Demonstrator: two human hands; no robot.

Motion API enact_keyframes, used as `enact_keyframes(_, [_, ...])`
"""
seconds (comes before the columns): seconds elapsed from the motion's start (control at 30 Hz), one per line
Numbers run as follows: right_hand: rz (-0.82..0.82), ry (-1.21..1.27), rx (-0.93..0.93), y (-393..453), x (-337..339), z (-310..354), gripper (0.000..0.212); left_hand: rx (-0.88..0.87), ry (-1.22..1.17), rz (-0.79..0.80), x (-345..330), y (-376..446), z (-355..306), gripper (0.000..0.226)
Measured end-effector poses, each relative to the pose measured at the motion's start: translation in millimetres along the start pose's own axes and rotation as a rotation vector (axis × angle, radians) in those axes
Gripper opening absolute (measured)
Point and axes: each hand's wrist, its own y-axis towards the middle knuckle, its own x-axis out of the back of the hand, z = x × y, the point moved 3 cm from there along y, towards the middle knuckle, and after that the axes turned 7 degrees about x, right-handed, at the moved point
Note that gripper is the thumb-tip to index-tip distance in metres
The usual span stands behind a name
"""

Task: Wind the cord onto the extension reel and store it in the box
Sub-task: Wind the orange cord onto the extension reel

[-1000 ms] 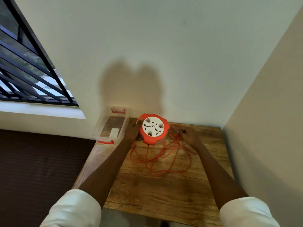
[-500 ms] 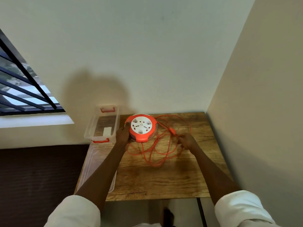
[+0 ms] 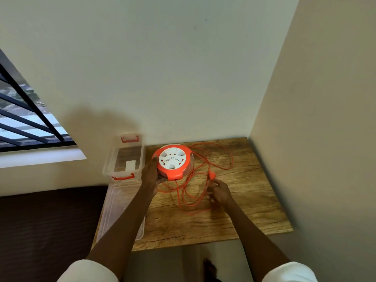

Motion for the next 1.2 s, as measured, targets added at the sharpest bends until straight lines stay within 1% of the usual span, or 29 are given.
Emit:
enact_keyframes(0.1, [-0.018,0.129,0.031,-10.0,-1.7,-2.1,0.027,0.004,0.0,-0.007,5.0,-2.4,0.1,0.056])
enact_keyframes(0.13, [-0.015,0.137,0.038,-12.3,-2.4,-2.3,0.029,0.005,0.005,-0.012,6.3,-2.7,-0.3,0.057])
enact_keyframes(0.27, [0.075,-0.032,0.075,-19.9,-10.6,-3.2,0.029,0.01,-0.031,0.008,8.7,-5.3,-1.3,0.055])
enact_keyframes(0.37, [0.099,-0.065,0.051,-20.8,-12.7,0.3,0.028,0.0,-0.032,0.01,10.5,-7.3,-4.0,0.054])
enact_keyframes(0.47, [0.054,-0.108,0.033,-21.1,-5.8,4.3,0.03,-0.009,-0.027,-0.015,13.8,-7.9,-8.5,0.051])
enact_keyframes(0.57, [-0.013,-0.182,0.04,-21.9,4.5,2.4,0.021,-0.02,-0.038,-0.03,17.5,-8.2,-13.8,0.044])
enact_keyframes(0.67, [-0.093,-0.224,0.052,-21.4,8.5,-3.6,0.012,-0.044,-0.053,-0.017,18.2,-8.7,-16.4,0.047])
enact_keyframes(0.7, [-0.115,-0.25,0.039,-21.3,8.4,-5.6,0.01,-0.048,-0.067,-0.005,17.5,-9.2,-16.9,0.046])
enact_keyframes(0.73, [-0.123,-0.296,0.026,-21.7,7.4,-6.9,0.013,-0.047,-0.084,0.013,16.4,-9.4,-17.0,0.046])
enact_keyframes(0.8, [-0.083,-0.46,0.038,-23.1,5.4,-5.3,0.023,-0.039,-0.12,0.067,12.4,-9.8,-17.5,0.047])
enact_keyframes(0.87, [-0.032,-0.661,0.1,-25.2,4.5,0.8,0.031,-0.031,-0.152,0.115,7.2,-11.3,-19.1,0.049])
enact_keyframes(0.9, [-0.022,-0.719,0.138,-25.7,5.4,3.8,0.033,-0.026,-0.161,0.134,4.1,-11.8,-20.3,0.05])
enact_keyframes(1.0, [-0.013,-0.748,0.21,-27.6,9.0,8.6,0.036,-0.001,-0.209,0.209,-7.7,-13.8,-25.0,0.051])
enact_keyframes(1.07, [0.007,-0.768,0.201,-29.3,10.6,8.8,0.027,0.036,-0.28,0.24,-17.4,-17.6,-29.1,0.052])
enact_keyframes(1.1, [0.043,-0.807,0.188,-30.2,11.8,8.4,0.023,0.045,-0.315,0.25,-22.7,-19.8,-31.8,0.052])
enact_keyframes(1.13, [0.099,-0.859,0.183,-31.1,13.3,7.5,0.024,0.045,-0.338,0.258,-27.6,-21.4,-34.5,0.052])
enact_keyframes(1.2, [0.189,-0.93,0.186,-32.8,20.5,3.8,0.038,0.038,-0.366,0.263,-35.3,-22.4,-37.8,0.052])
